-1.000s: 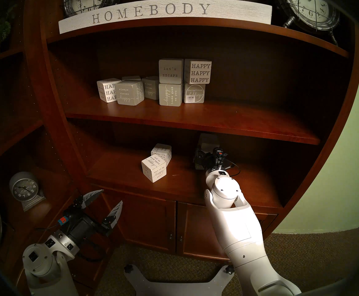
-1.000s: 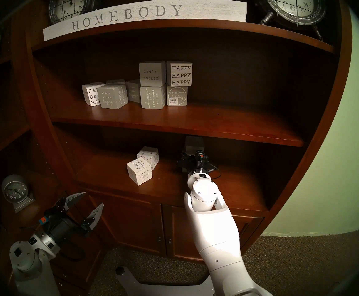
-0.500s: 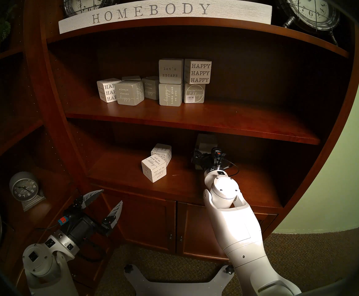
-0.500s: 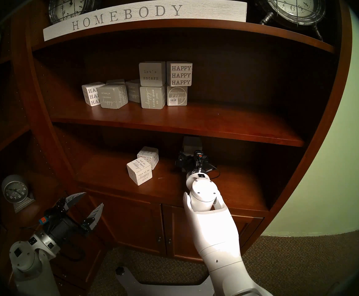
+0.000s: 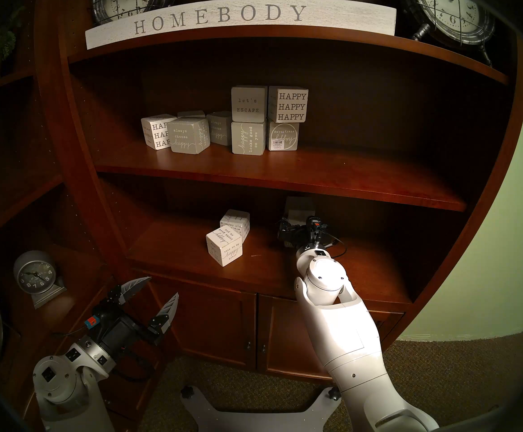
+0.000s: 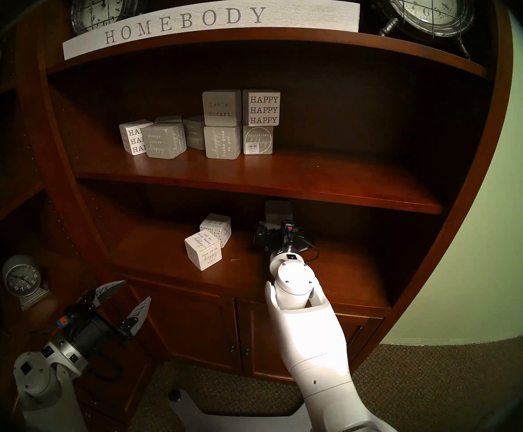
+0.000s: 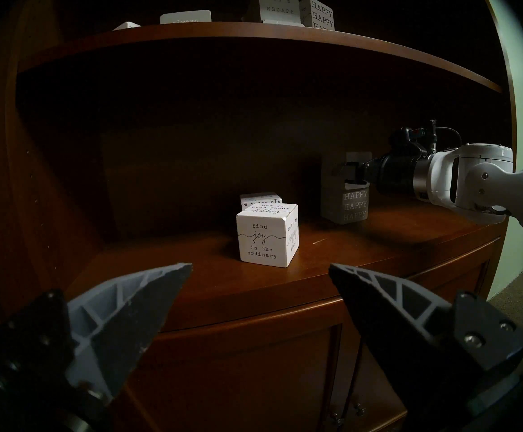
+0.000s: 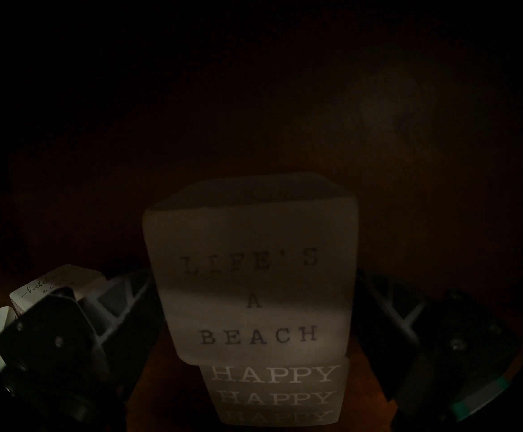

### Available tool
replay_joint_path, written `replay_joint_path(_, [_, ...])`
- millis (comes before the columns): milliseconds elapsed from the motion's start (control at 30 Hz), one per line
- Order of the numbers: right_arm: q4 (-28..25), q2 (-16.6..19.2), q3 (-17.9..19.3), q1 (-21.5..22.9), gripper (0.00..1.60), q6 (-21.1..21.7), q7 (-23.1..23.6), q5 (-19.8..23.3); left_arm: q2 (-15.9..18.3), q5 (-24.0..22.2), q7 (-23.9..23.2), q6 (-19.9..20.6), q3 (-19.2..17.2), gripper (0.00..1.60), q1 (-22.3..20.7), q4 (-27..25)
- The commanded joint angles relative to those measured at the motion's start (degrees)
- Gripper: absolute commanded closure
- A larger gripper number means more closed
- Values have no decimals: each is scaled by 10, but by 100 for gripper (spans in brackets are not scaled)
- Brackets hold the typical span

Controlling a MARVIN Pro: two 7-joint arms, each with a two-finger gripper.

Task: Stack four cubes vertically into two groups

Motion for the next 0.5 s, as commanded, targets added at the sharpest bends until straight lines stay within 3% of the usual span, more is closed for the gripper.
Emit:
replay_joint_path(0, [-14, 2, 1, 3, 19, -2, 0, -1, 1, -2, 1, 0, 1, 0, 2, -9])
replay_joint_path(200, [-11, 3, 2, 3, 19, -5, 3, 1, 1, -2, 1, 0, 1, 0, 2, -9])
replay_joint_path(267, [-10, 3, 2, 3, 14, -5, 3, 1, 1, -2, 1, 0, 1, 0, 2, -9])
replay_joint_path(333, [-9, 2, 2, 3, 0, -5, 3, 0, 1, -2, 1, 0, 1, 0, 2, -9])
replay_joint_path(467, [-8, 1, 3, 3, 0, -6, 3, 0, 1, -1, 0, 0, 1, 0, 1, -9])
